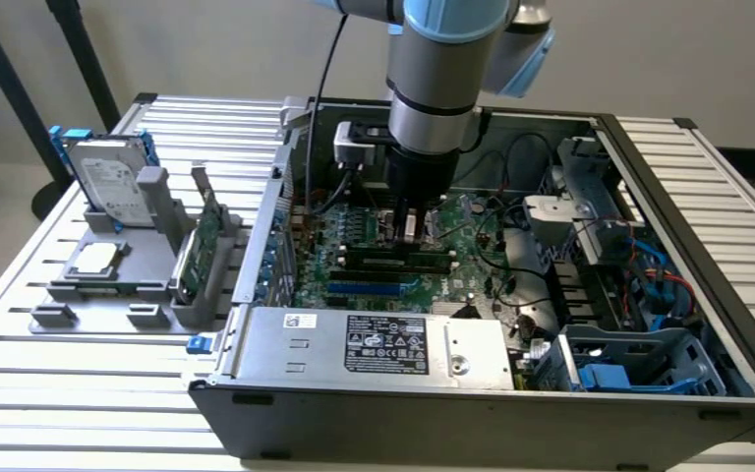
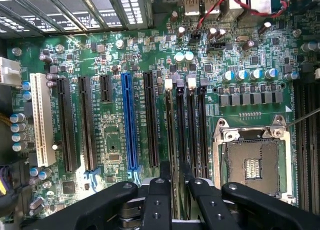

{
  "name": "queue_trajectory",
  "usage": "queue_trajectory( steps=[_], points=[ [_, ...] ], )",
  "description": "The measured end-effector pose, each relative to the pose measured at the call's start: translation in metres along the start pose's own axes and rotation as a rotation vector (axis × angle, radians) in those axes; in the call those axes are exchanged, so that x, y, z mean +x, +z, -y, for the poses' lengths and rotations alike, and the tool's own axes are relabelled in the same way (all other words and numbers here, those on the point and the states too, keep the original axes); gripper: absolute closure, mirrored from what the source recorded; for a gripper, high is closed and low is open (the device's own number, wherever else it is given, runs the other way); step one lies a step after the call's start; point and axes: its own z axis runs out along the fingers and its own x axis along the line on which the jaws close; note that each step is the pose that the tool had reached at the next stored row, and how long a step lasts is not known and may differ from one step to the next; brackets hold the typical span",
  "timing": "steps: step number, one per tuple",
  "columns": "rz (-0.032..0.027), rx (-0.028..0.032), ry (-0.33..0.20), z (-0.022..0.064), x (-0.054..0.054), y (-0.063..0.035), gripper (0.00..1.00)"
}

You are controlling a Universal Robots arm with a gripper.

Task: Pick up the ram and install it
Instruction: 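Insert the ram into the slot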

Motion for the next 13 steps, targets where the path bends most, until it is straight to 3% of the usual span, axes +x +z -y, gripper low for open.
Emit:
queue_trajectory(
  steps=[6, 7, 13],
  points=[
    [0.0001, 0.0001, 0.0, -0.0007, 0.0, -0.0138, 0.8],
    [0.0003, 0.0, 0.0, -0.0007, 0.0, -0.0143, 0.87],
    [0.0002, 0.0, 0.0, -0.0007, 0.0, -0.0145, 0.89]
  ],
)
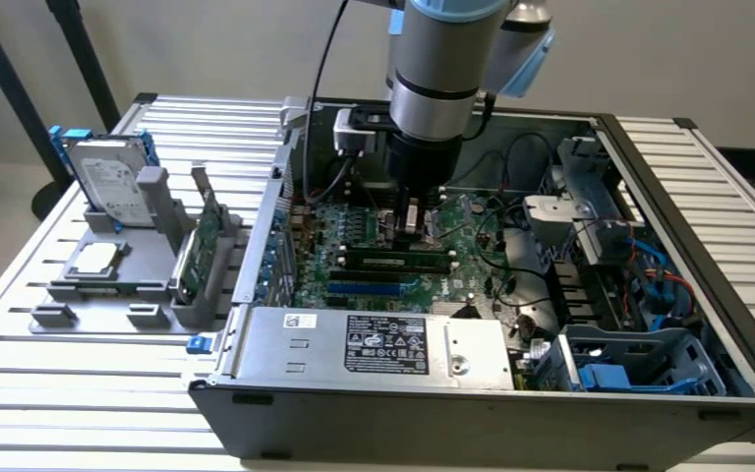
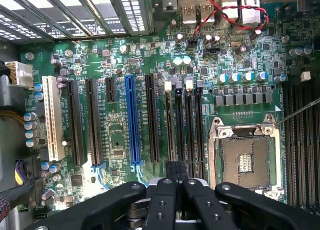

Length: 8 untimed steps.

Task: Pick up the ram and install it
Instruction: 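Press down the ram until it locks into place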

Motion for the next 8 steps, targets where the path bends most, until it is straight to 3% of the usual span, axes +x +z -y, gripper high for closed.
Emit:
queue_trajectory(
  steps=[8],
  points=[
    [0.0, 0.0, 0.0, 0.0, 0.0, 0.0, 0.89]
  ],
)
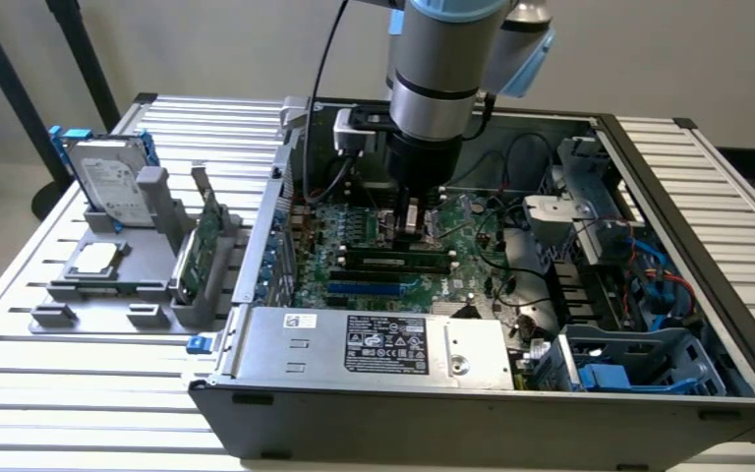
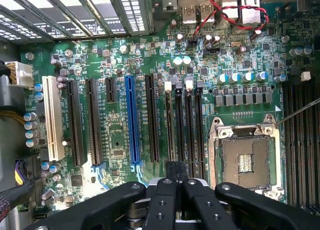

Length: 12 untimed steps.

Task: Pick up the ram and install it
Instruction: 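Press down the ram until it locks into place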

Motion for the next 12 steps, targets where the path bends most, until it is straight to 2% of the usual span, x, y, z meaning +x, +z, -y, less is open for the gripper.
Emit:
queue_trajectory(
  steps=[4, 12],
  points=[
    [0.0001, 0.002, 0.0, -0.0001, -0.0008, 0.0, 0.89],
    [0.0021, 0.0237, -0.004, -0.0016, -0.0014, 0.0053, 0.89]
  ],
)
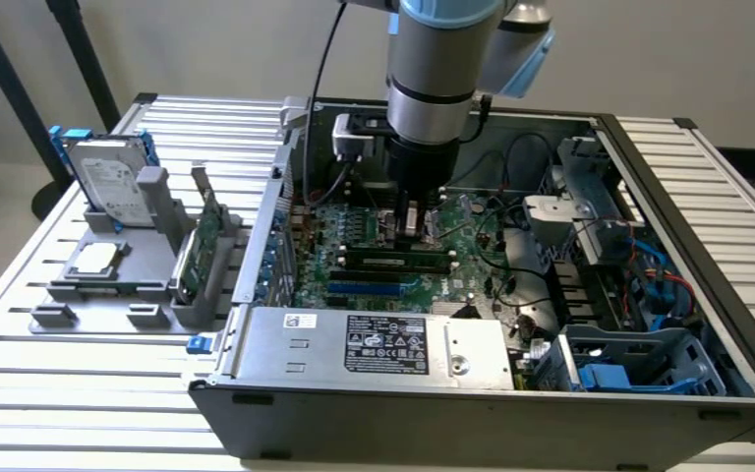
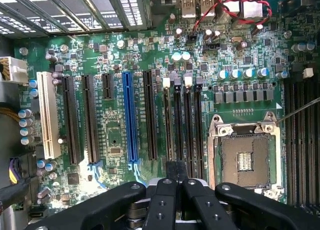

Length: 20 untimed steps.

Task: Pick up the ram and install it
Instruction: 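Press down the ram until it locks into place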

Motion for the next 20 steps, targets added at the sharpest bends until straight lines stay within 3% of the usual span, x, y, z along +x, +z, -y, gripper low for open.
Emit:
queue_trajectory(
  steps=[4, 20],
  points=[
    [0.0004, 0.0035, -0.004, -0.002, 0.0002, 0.003, 0.89],
    [0.0, 0.0084, -0.059, -0.0033, -0.0016, 0.0059, 0.89]
  ],
)
